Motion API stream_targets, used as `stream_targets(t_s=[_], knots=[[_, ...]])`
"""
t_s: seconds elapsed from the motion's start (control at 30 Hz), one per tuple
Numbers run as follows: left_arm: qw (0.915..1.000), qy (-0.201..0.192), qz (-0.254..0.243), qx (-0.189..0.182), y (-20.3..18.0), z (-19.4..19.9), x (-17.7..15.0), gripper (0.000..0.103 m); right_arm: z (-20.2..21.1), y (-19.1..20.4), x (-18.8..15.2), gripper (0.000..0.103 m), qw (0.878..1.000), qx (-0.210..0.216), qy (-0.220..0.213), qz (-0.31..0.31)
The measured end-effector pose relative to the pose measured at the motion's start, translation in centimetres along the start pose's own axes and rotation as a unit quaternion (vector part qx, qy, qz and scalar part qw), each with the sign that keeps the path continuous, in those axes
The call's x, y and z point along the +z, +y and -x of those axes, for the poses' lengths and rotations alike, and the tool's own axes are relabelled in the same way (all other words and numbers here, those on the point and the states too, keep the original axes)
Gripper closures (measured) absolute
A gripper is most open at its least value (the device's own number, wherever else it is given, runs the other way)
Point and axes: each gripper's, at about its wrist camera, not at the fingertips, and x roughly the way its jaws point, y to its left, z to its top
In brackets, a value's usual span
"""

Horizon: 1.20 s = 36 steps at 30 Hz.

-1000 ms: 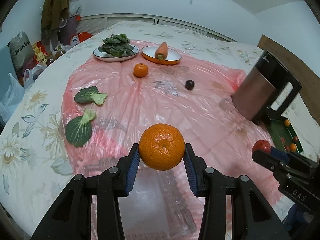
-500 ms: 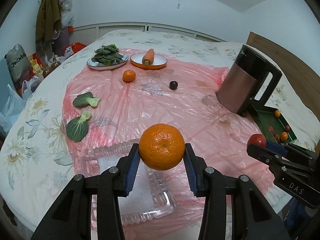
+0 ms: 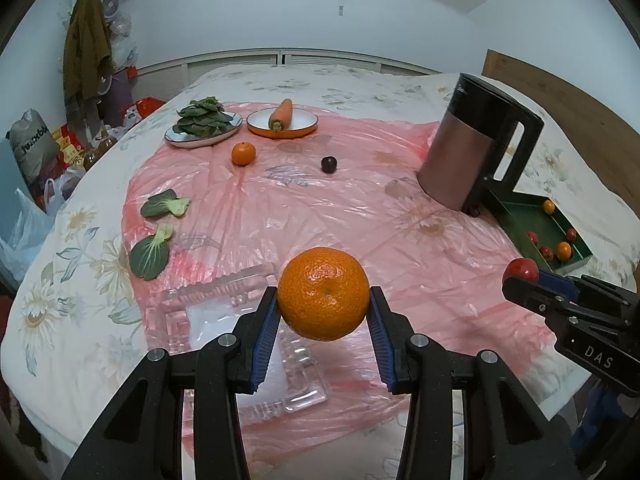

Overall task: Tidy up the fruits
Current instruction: 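Carry the red apple and orange toward the green tray with both grippers, then lower the apple and orange into the tray and open both grippers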

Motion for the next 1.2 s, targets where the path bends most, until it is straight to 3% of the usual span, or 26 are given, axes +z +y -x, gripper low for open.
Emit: stream_targets(t_s=[0.53,0.9,1.2], knots=[[0.9979,0.020,-0.060,-0.019,-6.6,-1.0,0.5,0.065,2.4,-7.7,-1.8,0.076,0.997,-0.028,-0.020,-0.065],[0.9892,0.059,-0.095,-0.095,-14.7,-4.5,2.0,0.065,4.3,-17.6,-3.2,0.076,0.987,-0.087,-0.037,-0.134],[0.9742,0.069,-0.137,-0.165,-23.7,-7.8,5.3,0.065,5.2,-26.9,-2.8,0.076,0.973,-0.149,-0.052,-0.168]])
